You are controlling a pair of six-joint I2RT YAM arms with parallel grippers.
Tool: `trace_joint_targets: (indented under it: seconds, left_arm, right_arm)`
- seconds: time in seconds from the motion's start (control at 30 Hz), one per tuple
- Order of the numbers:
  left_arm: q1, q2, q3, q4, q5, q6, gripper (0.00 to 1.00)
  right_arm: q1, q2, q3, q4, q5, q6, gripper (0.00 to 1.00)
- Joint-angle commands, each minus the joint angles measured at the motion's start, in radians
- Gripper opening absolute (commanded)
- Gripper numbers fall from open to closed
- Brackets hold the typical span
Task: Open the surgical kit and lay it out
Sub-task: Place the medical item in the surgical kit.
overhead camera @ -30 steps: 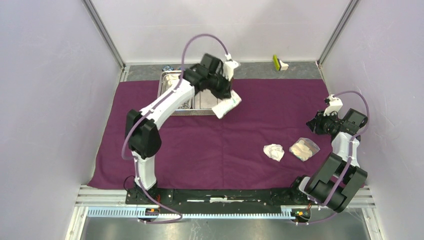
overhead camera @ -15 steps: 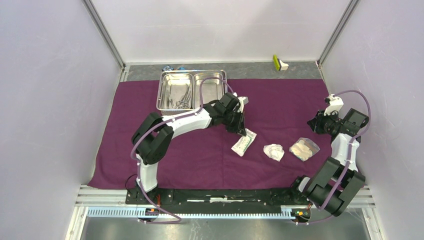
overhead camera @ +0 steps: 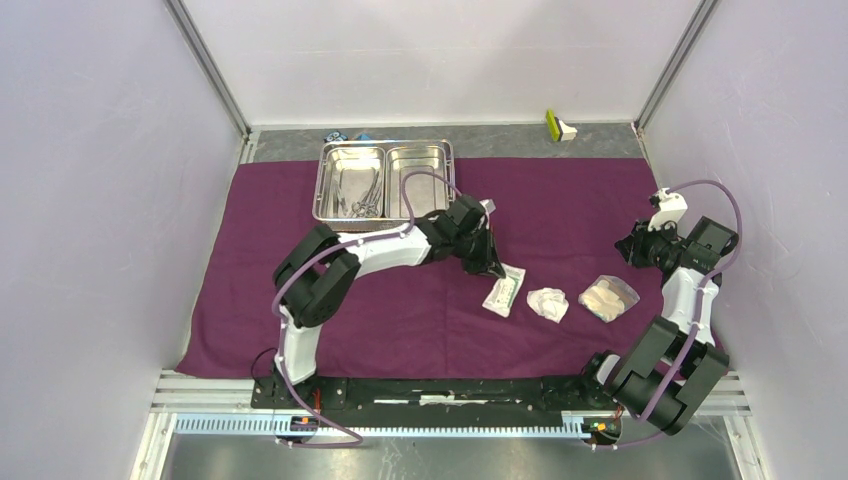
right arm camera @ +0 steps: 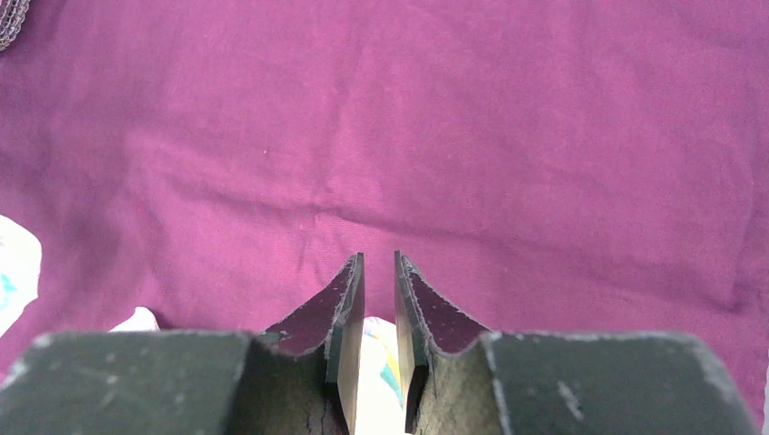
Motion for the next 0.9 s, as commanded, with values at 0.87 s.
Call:
trace_joint_targets:
  seconds: [0.87]
  left_arm:
    - [-0.044,0.117,-0.003,-0.032,-0.009,-0.220,0.24]
  right_arm:
    - [-0.004,-0.017,-0.010,0.001,-0.040,-0.034,0.25]
